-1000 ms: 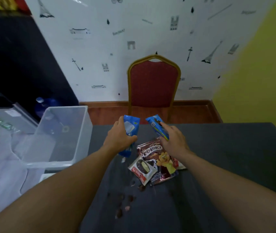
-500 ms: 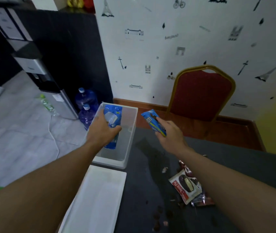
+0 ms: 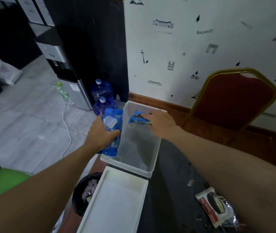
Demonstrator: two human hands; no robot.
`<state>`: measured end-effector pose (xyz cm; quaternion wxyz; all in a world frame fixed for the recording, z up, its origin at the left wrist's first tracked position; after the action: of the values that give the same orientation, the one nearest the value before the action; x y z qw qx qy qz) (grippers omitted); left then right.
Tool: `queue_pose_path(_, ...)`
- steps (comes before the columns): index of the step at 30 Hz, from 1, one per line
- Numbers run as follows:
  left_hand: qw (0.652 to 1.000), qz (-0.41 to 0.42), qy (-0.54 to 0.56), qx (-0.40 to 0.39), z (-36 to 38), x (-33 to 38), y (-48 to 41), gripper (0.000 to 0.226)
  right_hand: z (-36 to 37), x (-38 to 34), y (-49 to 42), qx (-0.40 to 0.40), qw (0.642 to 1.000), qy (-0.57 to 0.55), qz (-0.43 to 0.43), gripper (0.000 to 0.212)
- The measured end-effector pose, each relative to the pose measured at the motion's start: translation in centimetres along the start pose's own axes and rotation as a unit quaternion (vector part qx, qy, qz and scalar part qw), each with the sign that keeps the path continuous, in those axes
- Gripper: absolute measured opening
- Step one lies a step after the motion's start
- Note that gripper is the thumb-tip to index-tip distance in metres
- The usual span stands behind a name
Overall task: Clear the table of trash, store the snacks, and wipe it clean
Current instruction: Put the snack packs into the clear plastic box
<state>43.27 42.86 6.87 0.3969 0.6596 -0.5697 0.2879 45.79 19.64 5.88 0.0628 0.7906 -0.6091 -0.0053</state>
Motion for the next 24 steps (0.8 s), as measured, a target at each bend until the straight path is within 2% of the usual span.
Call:
queue_pose_path(3,0.999,-0.008,0.026,-0.018,0.0,-0.7,-0.6,0.065,1.8,-1.8,-2.1,-0.084,0.996,0.038,-0.011,0.052)
queue_pose_path(6,0.999,-0.004,0.044,-0.029,0.0,-1.1,-0.8,0.065,3.9,-2.7,-2.9,-0.134,0.99,0.041,0.005,0.053)
queue_pose_path(10,0.998,-0.003,0.054,-0.036,0.1,-1.3,-0.9,0.064,6.4,-2.6,-3.2,-0.169,0.985,0.012,0.038,0.061)
queue_pose_path(16,0.997,-0.006,0.062,-0.043,0.5,-1.4,-1.1,0.066,7.6,-2.5,-2.6,-0.199,0.976,0.072,0.044,0.075)
queue_pose_path(18,0.997,-0.003,0.059,-0.049,0.7,-1.2,-1.2,0.068,7.0,-2.5,-2.5,-0.175,0.981,0.076,0.047,0.073)
queue_pose_path(21,0.998,0.008,0.04,-0.056,1.1,-1.1,-1.2,0.07,4.5,-2.7,-2.0,-0.075,0.994,0.037,0.068,0.058)
queue_pose_path(24,0.998,0.044,-0.045,-0.024,1.1,-0.6,-1.2,0.07,2.3,-1.9,-0.3,0.006,0.993,0.028,0.113,0.065)
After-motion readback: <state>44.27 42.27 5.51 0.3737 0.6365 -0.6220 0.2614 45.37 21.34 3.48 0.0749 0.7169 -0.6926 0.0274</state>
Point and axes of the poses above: each hand's wrist, its own y-axis away from the middle knuckle, its own z-axis out of the palm, x = y × z, the point moved 7 cm from there along -y, towards the middle knuckle, and after that the axes turned 8 degrees about y, right-handed, at the moved point
